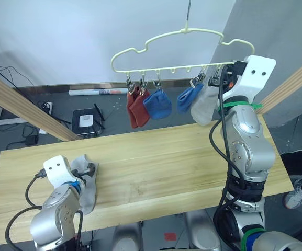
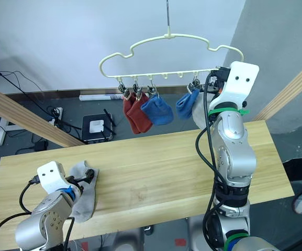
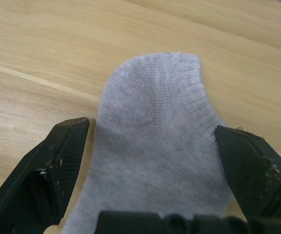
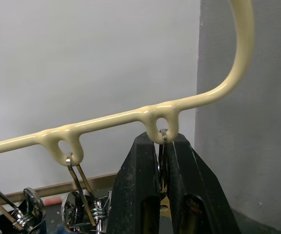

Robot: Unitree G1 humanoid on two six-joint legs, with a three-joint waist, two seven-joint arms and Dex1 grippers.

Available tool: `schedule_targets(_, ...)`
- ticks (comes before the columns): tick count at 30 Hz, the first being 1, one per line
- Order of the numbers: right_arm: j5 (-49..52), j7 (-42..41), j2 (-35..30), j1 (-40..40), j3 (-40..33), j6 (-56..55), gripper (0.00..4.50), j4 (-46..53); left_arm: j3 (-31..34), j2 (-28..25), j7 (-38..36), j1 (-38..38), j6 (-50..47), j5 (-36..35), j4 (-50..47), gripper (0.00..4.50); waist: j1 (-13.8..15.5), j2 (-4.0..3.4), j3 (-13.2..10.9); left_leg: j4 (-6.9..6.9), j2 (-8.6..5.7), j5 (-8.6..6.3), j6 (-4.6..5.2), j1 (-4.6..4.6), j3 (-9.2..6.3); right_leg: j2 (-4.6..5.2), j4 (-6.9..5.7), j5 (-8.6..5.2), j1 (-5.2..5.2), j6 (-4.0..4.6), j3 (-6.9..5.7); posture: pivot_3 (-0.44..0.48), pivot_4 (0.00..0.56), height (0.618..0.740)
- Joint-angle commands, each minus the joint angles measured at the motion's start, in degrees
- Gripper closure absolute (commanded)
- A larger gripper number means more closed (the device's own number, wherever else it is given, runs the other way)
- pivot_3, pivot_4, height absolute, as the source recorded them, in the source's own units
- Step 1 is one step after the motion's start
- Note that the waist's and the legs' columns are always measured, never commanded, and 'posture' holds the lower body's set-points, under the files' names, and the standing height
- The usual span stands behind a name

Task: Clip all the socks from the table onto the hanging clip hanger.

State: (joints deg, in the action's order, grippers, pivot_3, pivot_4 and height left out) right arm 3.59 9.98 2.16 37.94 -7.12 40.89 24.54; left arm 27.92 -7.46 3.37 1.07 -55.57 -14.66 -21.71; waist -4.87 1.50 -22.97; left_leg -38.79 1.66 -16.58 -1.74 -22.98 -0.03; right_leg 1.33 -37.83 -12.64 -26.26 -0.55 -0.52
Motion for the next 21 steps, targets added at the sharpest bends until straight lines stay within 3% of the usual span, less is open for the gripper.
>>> schedule_targets(1,0.46,-0.35,-0.07,0.28,0.63,-0.1,4.5,2.91,-0.6,-1.26,0.27,-1.32,-0.37,1.34,2.82,0.01,-0.07,0.0,0.0,0.0,0.0,0.0,0.0,0.01,0.01,0.0,-0.01,0.0,0.0,-0.01,0.01,-0.154,0.409,0.74)
schedule_targets(4,0.43,-0.3,-0.1,0.34,0.58,0.01,4.5,2.88,-1.92,-2.78,-0.39,-1.58,-0.21,2.01,4.47,0.55,-0.13,0.0,0.0,0.0,0.0,0.0,0.0,0.07,0.04,-0.01,-0.07,-0.15,0.01,-0.25,0.03,-0.157,0.411,0.74)
schedule_targets(17,0.11,-0.29,-0.47,0.08,0.71,0.29,4.5,3.11,-2.25,-4.29,-1.53,-2.39,-0.54,0.7,6.31,3.82,-0.35,-0.02,0.01,0.02,0.04,0.0,-0.01,0.14,0.11,-0.01,-0.1,-0.15,0.0,-0.26,0.1,-0.164,0.415,0.74)
schedule_targets(21,0.13,-0.36,-0.6,0.0,0.74,0.47,4.5,3.28,-4.86,-6.1,-4.99,-3.19,1.45,0.35,5.53,4.36,-0.34,-0.02,0.01,0.04,0.04,0.0,-0.01,0.14,0.11,-0.01,-0.08,-0.16,0.0,-0.26,0.1,-0.158,0.421,0.74)
